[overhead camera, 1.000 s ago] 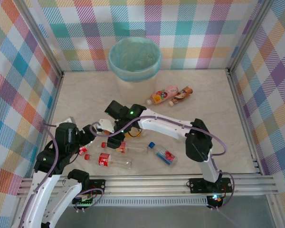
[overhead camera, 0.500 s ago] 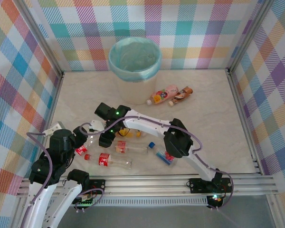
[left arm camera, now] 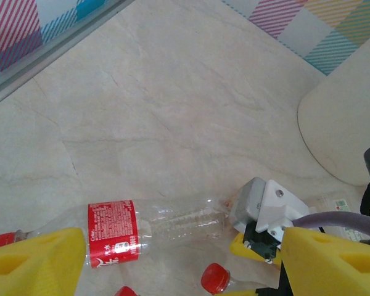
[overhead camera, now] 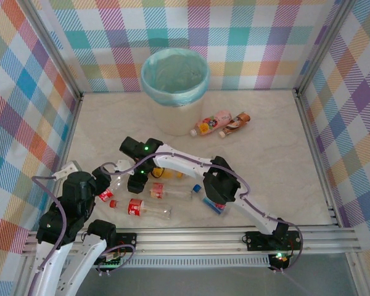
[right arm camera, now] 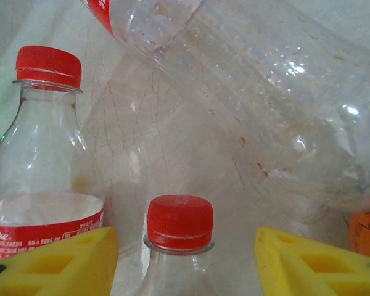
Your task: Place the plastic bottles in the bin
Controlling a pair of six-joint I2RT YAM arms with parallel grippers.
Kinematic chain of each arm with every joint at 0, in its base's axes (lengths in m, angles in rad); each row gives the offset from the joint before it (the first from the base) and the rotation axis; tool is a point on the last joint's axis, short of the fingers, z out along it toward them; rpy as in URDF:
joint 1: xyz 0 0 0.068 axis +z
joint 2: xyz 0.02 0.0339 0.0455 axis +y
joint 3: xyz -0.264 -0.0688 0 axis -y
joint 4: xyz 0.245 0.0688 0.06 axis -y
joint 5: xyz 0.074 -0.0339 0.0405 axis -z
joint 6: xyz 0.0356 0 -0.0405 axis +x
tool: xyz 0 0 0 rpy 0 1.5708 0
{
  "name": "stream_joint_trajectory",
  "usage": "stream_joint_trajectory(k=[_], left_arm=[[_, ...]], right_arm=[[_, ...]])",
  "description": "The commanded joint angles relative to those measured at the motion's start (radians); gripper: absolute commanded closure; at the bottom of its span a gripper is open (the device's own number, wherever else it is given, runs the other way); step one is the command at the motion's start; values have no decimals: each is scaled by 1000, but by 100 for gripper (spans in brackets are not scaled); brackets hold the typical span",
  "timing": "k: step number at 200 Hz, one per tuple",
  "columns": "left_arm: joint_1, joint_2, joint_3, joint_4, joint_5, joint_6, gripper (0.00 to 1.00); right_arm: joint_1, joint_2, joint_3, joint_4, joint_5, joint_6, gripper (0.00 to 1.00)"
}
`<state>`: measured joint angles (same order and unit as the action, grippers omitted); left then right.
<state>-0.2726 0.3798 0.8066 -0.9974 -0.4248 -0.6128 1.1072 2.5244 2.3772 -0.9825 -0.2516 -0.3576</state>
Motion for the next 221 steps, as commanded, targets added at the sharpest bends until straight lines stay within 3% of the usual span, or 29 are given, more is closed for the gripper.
stream_joint_trajectory(k=[1,140,221], left_arm=[[9,-10,-5,-15,-10,21,17],[9,-15,-2,-13,25,53,18],[9,-15,0,6,32,68,18]], right_arm=[[15,39,50,-62,-9,-24,40],[25,122,116,-94,-14,-47,48],[25,77,122,-93,12,-43,64]])
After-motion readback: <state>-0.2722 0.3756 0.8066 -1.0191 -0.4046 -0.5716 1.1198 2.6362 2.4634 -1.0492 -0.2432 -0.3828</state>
